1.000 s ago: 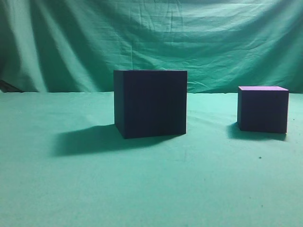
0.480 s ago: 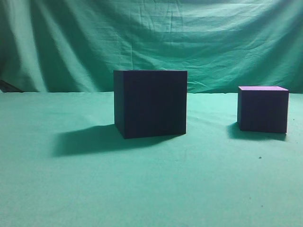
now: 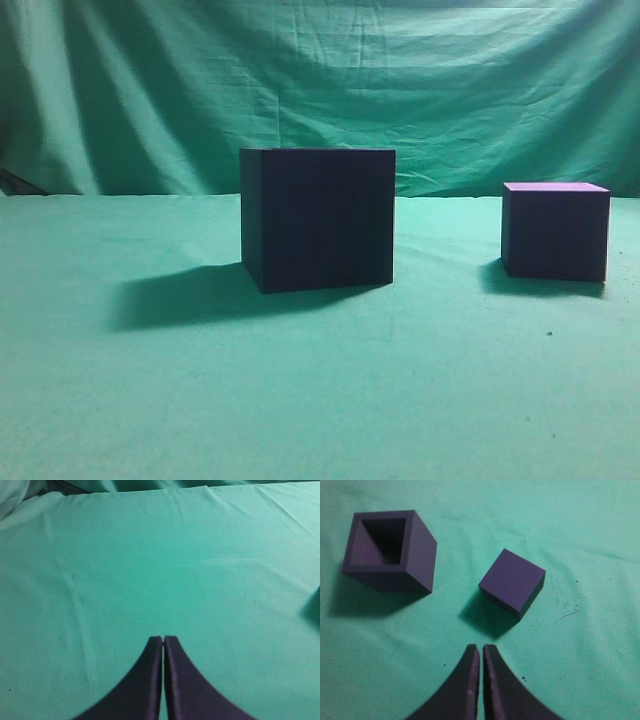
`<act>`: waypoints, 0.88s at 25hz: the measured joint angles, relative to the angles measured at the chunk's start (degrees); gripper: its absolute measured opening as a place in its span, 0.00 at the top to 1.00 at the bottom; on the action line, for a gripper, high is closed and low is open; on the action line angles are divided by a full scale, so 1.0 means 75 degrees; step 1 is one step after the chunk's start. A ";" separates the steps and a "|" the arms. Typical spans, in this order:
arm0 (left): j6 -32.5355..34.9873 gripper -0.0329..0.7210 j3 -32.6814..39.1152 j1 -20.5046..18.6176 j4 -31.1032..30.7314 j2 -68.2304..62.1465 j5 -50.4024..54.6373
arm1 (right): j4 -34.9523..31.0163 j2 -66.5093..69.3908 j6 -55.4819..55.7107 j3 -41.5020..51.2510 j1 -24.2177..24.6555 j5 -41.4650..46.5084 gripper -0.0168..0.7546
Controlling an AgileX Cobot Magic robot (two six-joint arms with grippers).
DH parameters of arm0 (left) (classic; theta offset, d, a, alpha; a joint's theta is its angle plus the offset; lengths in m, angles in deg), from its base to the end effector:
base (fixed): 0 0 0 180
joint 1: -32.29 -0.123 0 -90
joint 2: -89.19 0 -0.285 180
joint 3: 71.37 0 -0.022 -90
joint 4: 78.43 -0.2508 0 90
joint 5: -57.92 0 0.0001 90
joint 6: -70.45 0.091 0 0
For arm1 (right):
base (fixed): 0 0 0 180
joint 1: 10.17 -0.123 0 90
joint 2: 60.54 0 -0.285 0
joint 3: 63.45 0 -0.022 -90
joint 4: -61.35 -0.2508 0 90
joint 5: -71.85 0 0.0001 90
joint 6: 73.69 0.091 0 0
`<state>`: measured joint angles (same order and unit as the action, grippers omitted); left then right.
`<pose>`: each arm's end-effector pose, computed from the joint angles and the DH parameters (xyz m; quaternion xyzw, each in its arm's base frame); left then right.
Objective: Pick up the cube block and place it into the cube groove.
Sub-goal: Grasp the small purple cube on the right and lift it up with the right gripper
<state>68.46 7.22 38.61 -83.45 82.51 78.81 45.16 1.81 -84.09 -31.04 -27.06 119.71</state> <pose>0.0524 -0.0029 0.1735 0.0535 0.7973 -0.0065 0.6012 0.1619 0.0688 0.3069 -0.1668 0.9246 0.1469 0.3094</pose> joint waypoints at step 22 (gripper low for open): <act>0.0000 0.96 0.0000 0.0000 0.0000 0.0000 0.0000 | 0.2595 0.5776 0.4006 -0.3409 -0.1333 0.1534 0.25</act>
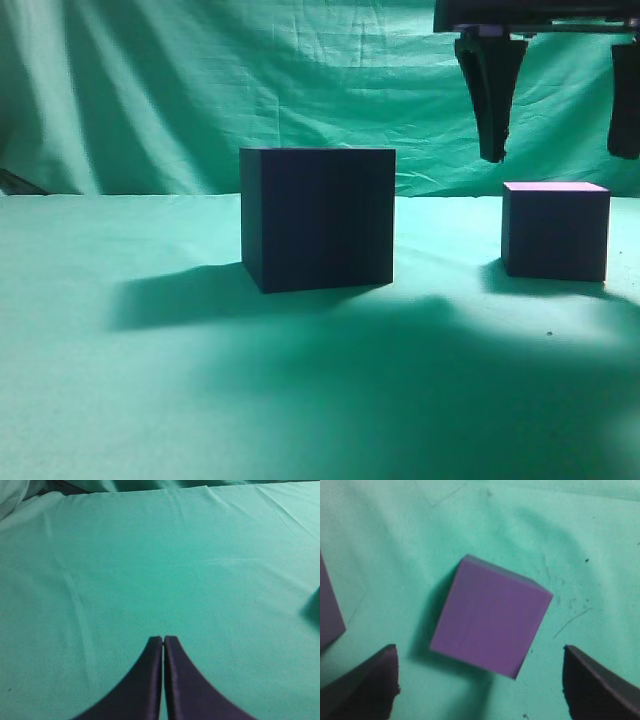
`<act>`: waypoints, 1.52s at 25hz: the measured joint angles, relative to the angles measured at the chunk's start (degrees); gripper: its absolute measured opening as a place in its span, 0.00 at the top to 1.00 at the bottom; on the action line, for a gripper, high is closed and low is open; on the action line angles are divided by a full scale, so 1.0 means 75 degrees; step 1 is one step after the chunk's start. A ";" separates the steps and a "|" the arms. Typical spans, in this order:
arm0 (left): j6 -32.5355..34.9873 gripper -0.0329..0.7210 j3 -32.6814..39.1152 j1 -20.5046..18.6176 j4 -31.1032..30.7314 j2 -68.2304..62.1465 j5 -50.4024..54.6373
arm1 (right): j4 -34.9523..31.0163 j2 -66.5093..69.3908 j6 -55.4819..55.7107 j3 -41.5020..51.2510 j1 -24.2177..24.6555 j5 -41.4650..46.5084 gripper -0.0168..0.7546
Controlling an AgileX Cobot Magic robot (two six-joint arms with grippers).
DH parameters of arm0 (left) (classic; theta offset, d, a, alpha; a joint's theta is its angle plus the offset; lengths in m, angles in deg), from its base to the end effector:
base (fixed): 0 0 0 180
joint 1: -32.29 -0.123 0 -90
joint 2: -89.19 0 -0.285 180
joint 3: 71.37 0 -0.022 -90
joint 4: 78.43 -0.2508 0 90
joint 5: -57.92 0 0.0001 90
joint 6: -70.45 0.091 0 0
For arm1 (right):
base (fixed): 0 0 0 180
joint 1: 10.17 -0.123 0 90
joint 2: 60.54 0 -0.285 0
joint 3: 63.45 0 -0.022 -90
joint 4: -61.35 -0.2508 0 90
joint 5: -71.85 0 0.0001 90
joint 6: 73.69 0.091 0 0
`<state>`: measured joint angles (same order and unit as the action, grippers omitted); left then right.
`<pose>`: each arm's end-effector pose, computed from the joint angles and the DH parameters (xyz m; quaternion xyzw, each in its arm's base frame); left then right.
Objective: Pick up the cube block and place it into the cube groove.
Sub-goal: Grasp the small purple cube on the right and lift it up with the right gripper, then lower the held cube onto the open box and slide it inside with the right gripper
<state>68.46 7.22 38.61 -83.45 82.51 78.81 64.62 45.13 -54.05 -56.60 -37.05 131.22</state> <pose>0.0524 -0.0029 0.1735 0.0535 0.7973 -0.0065 0.6012 0.2962 0.1452 0.2317 -0.0757 0.9943 0.0045 0.0750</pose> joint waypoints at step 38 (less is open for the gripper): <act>0.0000 0.96 0.0000 0.0000 0.0000 0.0000 0.0000 | -0.0973 0.0536 -0.1707 -0.3380 -0.0745 0.1440 0.41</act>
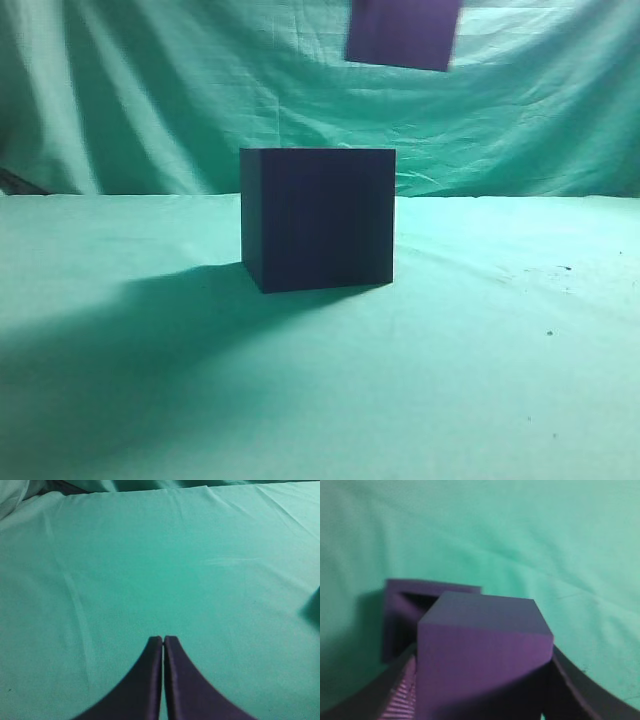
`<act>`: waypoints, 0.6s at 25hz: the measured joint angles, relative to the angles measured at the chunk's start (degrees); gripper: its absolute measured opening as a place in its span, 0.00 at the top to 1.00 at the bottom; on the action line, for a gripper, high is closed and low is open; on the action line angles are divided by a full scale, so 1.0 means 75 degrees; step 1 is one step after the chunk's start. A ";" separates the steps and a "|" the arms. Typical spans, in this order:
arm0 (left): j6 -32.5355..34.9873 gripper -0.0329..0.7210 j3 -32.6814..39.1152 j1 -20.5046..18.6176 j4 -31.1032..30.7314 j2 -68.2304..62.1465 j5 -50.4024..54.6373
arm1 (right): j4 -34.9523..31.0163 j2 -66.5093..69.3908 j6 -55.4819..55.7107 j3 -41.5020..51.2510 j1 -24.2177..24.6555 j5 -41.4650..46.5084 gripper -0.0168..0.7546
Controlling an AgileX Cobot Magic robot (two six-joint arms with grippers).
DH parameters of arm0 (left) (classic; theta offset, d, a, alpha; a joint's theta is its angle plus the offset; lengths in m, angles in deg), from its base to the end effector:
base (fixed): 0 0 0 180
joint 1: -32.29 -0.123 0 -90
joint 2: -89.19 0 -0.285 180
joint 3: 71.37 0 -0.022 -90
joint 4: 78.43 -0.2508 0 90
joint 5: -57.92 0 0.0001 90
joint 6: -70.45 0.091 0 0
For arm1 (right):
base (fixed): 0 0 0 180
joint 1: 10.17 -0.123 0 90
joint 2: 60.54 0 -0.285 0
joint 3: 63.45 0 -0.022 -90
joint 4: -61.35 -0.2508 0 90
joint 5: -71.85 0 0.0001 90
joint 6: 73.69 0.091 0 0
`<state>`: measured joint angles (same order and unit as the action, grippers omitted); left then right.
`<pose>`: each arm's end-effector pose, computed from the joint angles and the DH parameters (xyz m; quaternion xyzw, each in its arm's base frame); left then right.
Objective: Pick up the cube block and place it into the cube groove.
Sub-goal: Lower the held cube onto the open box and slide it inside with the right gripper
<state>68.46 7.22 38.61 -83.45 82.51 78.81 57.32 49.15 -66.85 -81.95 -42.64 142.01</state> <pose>0.0524 -0.0029 0.1735 0.0535 0.7973 -0.0065 0.6012 0.3142 0.2071 0.3221 -0.2125 0.9630 0.0870 0.1409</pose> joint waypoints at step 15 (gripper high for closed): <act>0.0000 0.96 0.0000 0.0000 0.0000 0.0000 0.0000 | 0.0006 0.0790 -0.0121 -0.0032 -0.1264 0.0147 0.41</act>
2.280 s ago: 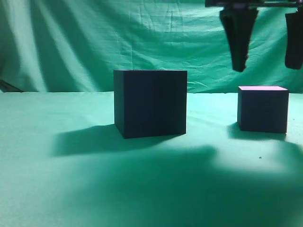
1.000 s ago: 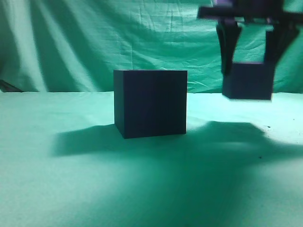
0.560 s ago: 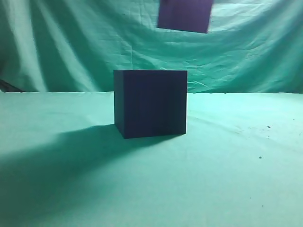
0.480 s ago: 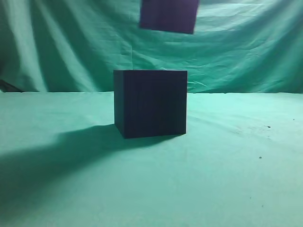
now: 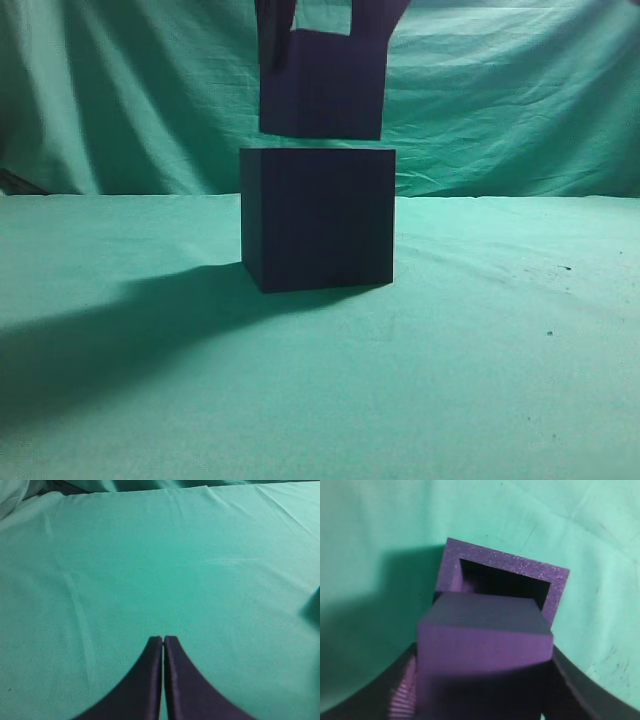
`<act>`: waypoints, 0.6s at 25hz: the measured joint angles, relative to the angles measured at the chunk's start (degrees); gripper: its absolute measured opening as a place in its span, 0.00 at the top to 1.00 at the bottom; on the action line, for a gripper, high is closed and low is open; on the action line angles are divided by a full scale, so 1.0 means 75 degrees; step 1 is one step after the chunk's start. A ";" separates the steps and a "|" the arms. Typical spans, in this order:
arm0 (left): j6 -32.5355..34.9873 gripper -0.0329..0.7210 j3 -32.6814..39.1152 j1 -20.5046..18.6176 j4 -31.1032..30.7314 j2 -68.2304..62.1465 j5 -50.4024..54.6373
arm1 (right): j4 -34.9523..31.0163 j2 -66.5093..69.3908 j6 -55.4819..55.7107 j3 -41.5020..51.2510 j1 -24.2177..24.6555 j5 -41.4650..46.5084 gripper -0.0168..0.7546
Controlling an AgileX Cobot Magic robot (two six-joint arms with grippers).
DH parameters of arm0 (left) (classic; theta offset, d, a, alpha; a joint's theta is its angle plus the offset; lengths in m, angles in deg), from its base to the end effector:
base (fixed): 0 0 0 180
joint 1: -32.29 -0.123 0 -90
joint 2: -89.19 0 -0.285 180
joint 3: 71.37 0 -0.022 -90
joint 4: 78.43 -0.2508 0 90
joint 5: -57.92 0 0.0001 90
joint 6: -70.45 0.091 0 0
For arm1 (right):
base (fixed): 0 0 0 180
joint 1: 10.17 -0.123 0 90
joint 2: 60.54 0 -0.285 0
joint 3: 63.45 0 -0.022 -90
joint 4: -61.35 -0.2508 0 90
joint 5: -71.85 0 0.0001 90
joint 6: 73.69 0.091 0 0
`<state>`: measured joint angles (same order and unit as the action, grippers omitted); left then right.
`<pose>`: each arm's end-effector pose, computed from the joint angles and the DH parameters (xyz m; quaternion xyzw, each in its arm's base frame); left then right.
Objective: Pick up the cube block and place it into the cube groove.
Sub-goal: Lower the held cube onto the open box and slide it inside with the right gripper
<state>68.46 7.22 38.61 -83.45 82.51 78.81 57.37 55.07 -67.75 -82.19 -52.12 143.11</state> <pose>0.0524 -0.0029 0.1735 0.0535 0.7973 -0.0065 0.6012 0.2886 0.2675 0.2830 -0.2999 0.9477 0.0729 0.0807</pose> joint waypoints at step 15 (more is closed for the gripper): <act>0.0000 0.96 0.0000 0.0000 0.0000 0.0000 0.0000 | 0.0706 0.0122 0.1402 -0.0006 0.0000 -0.0549 0.41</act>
<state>68.46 7.22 38.61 -83.45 82.51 78.81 62.66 55.99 -57.24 -82.24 -52.12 138.99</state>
